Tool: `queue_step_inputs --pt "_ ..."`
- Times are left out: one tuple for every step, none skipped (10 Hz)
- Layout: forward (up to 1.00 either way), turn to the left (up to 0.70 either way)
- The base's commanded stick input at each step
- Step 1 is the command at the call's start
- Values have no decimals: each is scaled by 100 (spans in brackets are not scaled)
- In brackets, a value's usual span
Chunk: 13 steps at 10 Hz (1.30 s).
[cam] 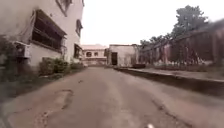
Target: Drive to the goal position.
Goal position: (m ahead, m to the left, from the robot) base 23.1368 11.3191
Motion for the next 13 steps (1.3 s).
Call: queue_step_inputs --pt "100 0" --pt "100 0" --pt "100 3" --pt "100 15" --pt "100 6" --pt "100 0" --pt "100 0" --pt "100 0" --pt "100 0" --pt "100 35" --pt "100 0" --pt "100 0" --pt "100 0"
